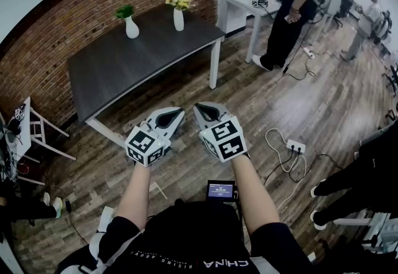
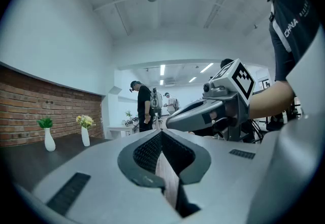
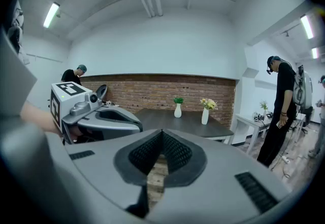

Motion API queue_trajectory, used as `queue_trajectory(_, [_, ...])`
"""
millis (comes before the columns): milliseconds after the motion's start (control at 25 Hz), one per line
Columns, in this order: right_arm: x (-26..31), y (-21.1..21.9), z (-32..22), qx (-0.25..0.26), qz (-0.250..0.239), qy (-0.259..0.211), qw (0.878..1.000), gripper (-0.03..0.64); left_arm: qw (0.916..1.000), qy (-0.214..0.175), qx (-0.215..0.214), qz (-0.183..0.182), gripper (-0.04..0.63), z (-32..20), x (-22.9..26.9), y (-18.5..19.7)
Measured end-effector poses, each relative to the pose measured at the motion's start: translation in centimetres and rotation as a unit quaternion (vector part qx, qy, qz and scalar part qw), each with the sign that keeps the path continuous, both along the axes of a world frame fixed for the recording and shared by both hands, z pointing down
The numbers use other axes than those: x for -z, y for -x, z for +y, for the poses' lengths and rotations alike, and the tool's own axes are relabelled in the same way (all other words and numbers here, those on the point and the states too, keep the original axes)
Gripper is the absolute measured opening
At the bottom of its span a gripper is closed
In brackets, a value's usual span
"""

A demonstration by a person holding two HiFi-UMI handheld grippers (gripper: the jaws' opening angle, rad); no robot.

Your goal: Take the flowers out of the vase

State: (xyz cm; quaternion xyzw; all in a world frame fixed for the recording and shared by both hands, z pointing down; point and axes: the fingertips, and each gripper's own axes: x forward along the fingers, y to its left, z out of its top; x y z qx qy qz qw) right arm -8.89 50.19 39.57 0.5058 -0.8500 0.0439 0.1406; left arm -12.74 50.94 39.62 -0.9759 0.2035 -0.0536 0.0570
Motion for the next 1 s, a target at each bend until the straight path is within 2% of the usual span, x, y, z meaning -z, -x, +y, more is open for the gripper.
queue_trajectory(160, [-0.2,-0.9,-0.4,-0.009,0.005,0.0,1.0,0.006,1.0,0.007,-0.001,-0.001,0.003,-0.3,-0.1,-0.5])
queue_trajectory(360, [-0.6,-1.5,-0.5,-0.02,-0.015,0.006,1.0,0.006,0.9998,0.013,-0.016,0.004,0.003,0.0,-0.4,-0.9])
queue_trajectory(560, [-0.9,-1.8,-0.4,-0.014,-0.029,0.01,0.999,0.006,0.9997,0.004,-0.022,-0.013,0.003,0.3,-0.8,-1.5])
queue_trajectory(760, [-1.4,-1.7,-0.3,-0.003,-0.026,0.012,1.0,0.006,0.9999,-0.001,-0.014,-0.003,0.003,-0.1,-0.9,-1.8])
queue_trajectory(1000, [-1.9,-2.1,-0.3,0.002,-0.023,0.014,1.0,0.006,0.9987,-0.006,-0.016,-0.048,0.003,0.0,-2.5,-2.6])
